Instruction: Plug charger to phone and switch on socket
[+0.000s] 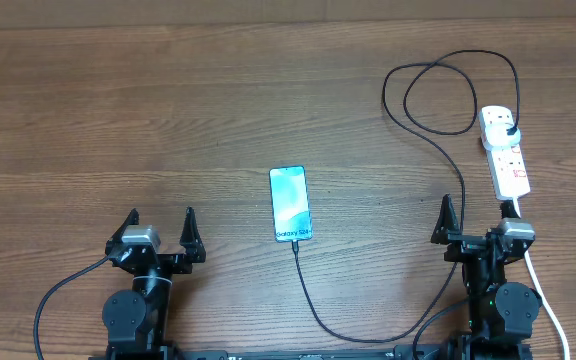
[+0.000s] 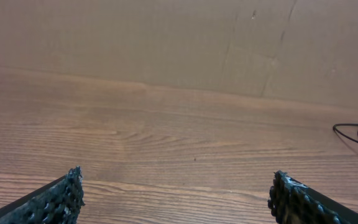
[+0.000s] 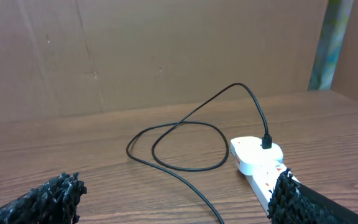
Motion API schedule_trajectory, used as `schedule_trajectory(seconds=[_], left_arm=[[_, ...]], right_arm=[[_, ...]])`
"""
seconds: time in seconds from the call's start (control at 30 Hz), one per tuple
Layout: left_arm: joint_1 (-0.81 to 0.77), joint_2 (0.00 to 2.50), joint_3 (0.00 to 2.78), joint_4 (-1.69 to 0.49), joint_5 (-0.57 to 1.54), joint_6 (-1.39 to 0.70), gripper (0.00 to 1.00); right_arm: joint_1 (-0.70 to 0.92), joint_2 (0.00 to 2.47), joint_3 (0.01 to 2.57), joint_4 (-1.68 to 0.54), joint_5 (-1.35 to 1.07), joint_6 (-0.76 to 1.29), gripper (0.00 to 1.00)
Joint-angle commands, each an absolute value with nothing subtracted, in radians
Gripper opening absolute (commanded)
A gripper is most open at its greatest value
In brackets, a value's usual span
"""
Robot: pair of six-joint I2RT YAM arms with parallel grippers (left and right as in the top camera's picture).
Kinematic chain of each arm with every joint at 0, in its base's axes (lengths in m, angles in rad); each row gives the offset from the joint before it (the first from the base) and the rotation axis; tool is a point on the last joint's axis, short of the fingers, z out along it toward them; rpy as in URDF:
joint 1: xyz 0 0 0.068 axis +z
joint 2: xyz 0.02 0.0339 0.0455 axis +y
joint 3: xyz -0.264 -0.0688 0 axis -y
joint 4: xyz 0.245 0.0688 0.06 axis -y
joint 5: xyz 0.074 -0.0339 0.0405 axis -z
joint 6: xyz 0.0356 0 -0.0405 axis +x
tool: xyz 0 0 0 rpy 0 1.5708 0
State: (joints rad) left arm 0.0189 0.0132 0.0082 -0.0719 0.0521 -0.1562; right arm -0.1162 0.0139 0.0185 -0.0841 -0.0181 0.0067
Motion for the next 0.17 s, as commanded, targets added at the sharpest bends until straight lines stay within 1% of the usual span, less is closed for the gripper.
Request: schedule_trajectory(seconds=[0.0, 0.13], left_arm=[[0.013, 0.006, 0.005, -0.075, 0.052, -0.142, 0.99], [0.013, 0.006, 0.005, -0.075, 0.052, -0.142, 1.0]], right_arm=[[-0.113, 0.003, 0.008, -0.083, -0.008, 0.002, 1.0], [-0.113, 0.003, 0.008, -0.083, -0.009, 0.002, 1.0]])
